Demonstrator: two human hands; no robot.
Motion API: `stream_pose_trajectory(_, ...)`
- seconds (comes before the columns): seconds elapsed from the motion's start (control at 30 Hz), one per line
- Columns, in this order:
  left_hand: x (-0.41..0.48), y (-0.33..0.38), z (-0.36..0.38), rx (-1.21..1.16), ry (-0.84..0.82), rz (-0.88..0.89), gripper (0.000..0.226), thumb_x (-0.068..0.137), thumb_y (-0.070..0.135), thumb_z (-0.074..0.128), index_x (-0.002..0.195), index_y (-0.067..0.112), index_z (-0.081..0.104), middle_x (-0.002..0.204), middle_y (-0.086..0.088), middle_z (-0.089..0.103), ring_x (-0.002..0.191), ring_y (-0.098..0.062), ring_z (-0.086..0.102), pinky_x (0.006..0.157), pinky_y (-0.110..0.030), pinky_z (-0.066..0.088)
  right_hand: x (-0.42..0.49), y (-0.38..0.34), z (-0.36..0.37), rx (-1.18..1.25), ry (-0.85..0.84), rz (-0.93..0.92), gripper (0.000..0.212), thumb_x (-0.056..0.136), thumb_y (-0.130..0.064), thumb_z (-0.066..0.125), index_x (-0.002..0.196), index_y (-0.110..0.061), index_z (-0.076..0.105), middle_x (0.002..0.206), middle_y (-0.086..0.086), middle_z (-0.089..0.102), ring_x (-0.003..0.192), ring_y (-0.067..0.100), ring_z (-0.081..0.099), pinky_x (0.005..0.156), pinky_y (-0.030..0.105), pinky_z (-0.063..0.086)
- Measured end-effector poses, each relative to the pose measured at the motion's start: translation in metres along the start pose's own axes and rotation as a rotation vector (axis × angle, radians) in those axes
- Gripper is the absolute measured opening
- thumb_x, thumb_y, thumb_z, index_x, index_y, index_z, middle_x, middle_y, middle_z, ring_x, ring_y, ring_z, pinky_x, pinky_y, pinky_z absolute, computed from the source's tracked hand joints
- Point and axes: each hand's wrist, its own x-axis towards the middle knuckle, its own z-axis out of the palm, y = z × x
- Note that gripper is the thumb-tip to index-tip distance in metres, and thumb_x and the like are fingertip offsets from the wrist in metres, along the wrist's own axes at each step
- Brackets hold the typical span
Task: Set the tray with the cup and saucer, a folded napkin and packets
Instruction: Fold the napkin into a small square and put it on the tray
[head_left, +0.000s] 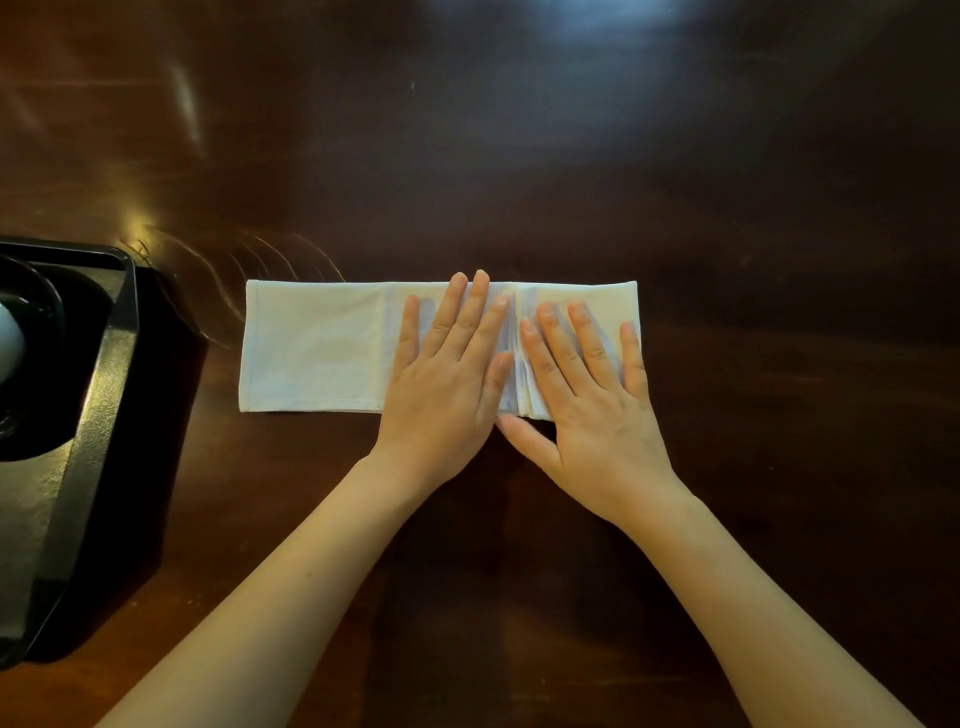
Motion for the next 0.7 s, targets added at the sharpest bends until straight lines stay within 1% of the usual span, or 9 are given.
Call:
stream_pose_trajectory(0.07, -0.002, 0.005, 0.0, -0.065, -0.001, 0.015, 0.057, 0.097, 0.046, 0.012, 0.146, 0.018, 0.019, 0.155, 0.0, 0.014, 0.144, -0.013, 0.002, 0.117, -0.037, -0.006, 0.001, 0.0, -0.001, -0.019, -0.041, 0.0, 0.084, 0.085, -0.067, 0.022, 0.149, -0.016, 0.005, 0.157, 0.003, -0.002, 0.145, 0.022, -0.006, 0.114, 0.052, -0.005)
stream_pose_trajectory(0.17, -0.003, 0.009, 0.002, -0.081, 0.004, 0.012, 0.06, 0.095, 0.049, 0.02, 0.146, 0.018, 0.021, 0.155, 0.0, 0.018, 0.144, -0.011, 0.005, 0.118, -0.038, 0.0, 0.001, 0.003, -0.005, 0.043, -0.085, -0.022, 0.089, 0.08, -0.068, 0.026, 0.147, -0.021, -0.01, 0.154, -0.003, -0.018, 0.143, 0.016, -0.02, 0.113, 0.047, -0.016)
stream_pose_trajectory(0.23, -0.002, 0.009, 0.002, -0.086, 0.007, -0.003, 0.059, 0.095, 0.047, 0.024, 0.146, 0.018, 0.021, 0.155, 0.001, 0.019, 0.144, -0.01, 0.005, 0.119, -0.038, 0.0, 0.003, 0.009, -0.012, 0.176, -0.106, -0.035, 0.082, 0.081, -0.063, 0.024, 0.143, -0.026, -0.017, 0.151, -0.01, -0.024, 0.139, 0.006, -0.027, 0.111, 0.035, -0.024)
stream_pose_trajectory(0.3, -0.001, 0.009, 0.002, -0.104, 0.0, -0.015, 0.06, 0.094, 0.048, 0.024, 0.147, 0.019, 0.018, 0.155, 0.003, 0.016, 0.144, -0.008, 0.003, 0.119, -0.037, -0.002, 0.005, 0.013, -0.018, 0.382, -0.125, 0.004, 0.066, 0.088, -0.052, 0.023, 0.14, -0.033, -0.013, 0.152, -0.014, -0.019, 0.137, -0.004, -0.024, 0.11, 0.023, -0.024)
stream_pose_trajectory(0.33, -0.001, 0.009, 0.001, -0.113, -0.005, -0.019, 0.061, 0.094, 0.049, 0.024, 0.147, 0.02, 0.017, 0.156, 0.004, 0.015, 0.144, -0.007, 0.001, 0.119, -0.036, -0.003, 0.006, 0.014, -0.02, 0.46, -0.115, 0.032, 0.06, 0.09, -0.045, 0.023, 0.139, -0.035, -0.01, 0.154, -0.015, -0.014, 0.138, -0.006, -0.021, 0.111, 0.021, -0.021)
stream_pose_trajectory(0.4, -0.002, 0.011, 0.002, -0.116, -0.013, -0.026, 0.066, 0.092, 0.056, 0.021, 0.148, 0.021, 0.015, 0.156, 0.005, 0.012, 0.144, -0.007, -0.001, 0.118, -0.035, -0.006, 0.007, 0.012, -0.019, 0.438, -0.067, 0.065, 0.057, 0.092, -0.04, 0.021, 0.142, -0.032, -0.003, 0.156, -0.012, -0.007, 0.14, -0.003, -0.016, 0.113, 0.023, -0.015)
stream_pose_trajectory(0.5, -0.003, 0.012, 0.003, -0.082, -0.015, -0.025, 0.07, 0.091, 0.059, 0.018, 0.148, 0.019, 0.014, 0.156, 0.003, 0.011, 0.144, -0.008, -0.002, 0.118, -0.036, -0.006, 0.008, 0.008, -0.009, 0.18, 0.027, 0.064, 0.062, 0.091, -0.043, 0.014, 0.148, -0.02, 0.006, 0.158, -0.001, -0.002, 0.143, 0.01, -0.012, 0.116, 0.031, -0.009)
stream_pose_trajectory(0.6, -0.004, 0.012, 0.004, -0.052, -0.015, -0.027, 0.067, 0.093, 0.056, 0.017, 0.148, 0.019, 0.011, 0.157, 0.001, 0.009, 0.145, -0.011, -0.002, 0.118, -0.038, -0.007, 0.009, 0.005, -0.001, 0.066, 0.068, 0.084, 0.061, 0.093, -0.04, 0.015, 0.148, -0.015, 0.008, 0.158, 0.007, 0.004, 0.145, 0.02, -0.005, 0.117, 0.039, -0.005)
stream_pose_trajectory(0.7, -0.005, 0.013, 0.004, -0.06, -0.008, -0.015, 0.063, 0.094, 0.054, 0.017, 0.148, 0.021, 0.009, 0.157, -0.001, 0.009, 0.145, -0.013, -0.001, 0.117, -0.04, -0.006, 0.01, 0.003, 0.004, 0.016, 0.093, 0.117, 0.058, 0.096, -0.038, 0.015, 0.148, -0.015, 0.008, 0.158, 0.008, 0.007, 0.145, 0.023, -0.001, 0.117, 0.043, -0.002)
